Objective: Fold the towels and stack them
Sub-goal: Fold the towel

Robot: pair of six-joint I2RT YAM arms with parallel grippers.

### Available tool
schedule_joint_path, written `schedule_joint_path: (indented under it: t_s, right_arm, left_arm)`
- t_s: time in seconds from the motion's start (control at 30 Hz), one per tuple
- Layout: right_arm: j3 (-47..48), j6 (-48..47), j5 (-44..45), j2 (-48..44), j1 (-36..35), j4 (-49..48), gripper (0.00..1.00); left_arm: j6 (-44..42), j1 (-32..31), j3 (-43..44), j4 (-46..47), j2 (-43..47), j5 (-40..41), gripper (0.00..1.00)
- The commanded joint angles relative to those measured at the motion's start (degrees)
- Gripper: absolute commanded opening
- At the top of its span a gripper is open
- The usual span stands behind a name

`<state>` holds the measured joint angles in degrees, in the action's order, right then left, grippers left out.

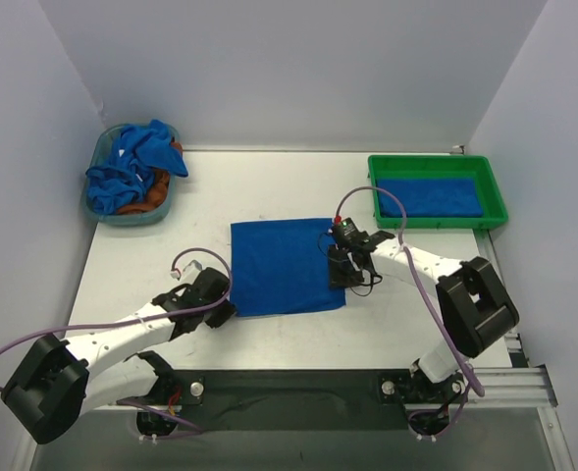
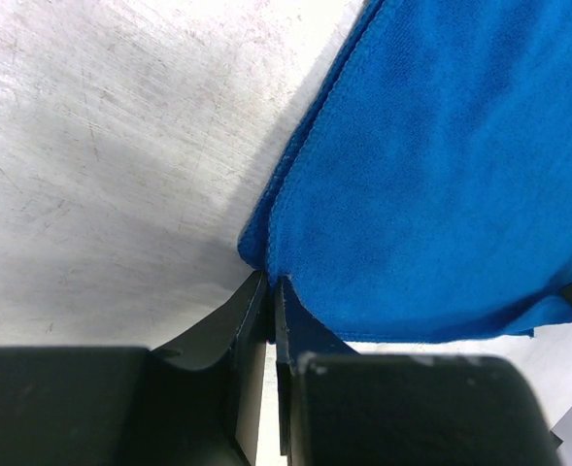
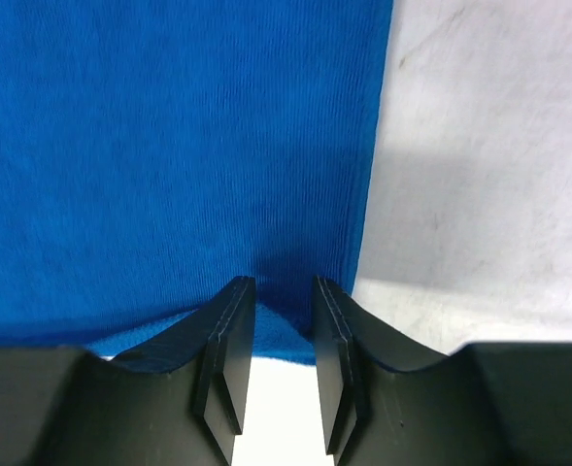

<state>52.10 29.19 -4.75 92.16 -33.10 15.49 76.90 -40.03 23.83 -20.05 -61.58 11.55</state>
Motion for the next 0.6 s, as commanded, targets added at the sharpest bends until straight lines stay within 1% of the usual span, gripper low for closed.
schedule_joint_path:
  t_s: [0.0,0.27,0.4,0.57]
  right_arm:
    - [-2.16,-1.33,-2.98,-5.14,-0.56,1.39,0.29]
    - [-8.06,-1.07,-6.14,-12.70,-0.65,1.48,0.29]
    - [-10.96,1.39,-7.90,-15.25,-0.38,1.48,0.29]
    - [-15.09,7.54,-8.69,-16.83,1.55,0.61,0.29]
  left_arm:
    - [0.09,0.22,-0.37,1.95,1.38,0.14,0.17]
    - [0.09,0.13,-1.07,1.60,2.87,0.23,0.17]
    - [0.18,0.22,-1.16,1.33,3.22,0.23,0.17]
    - [0.09,0.13,-1.42,1.33,3.66,0.14,0.17]
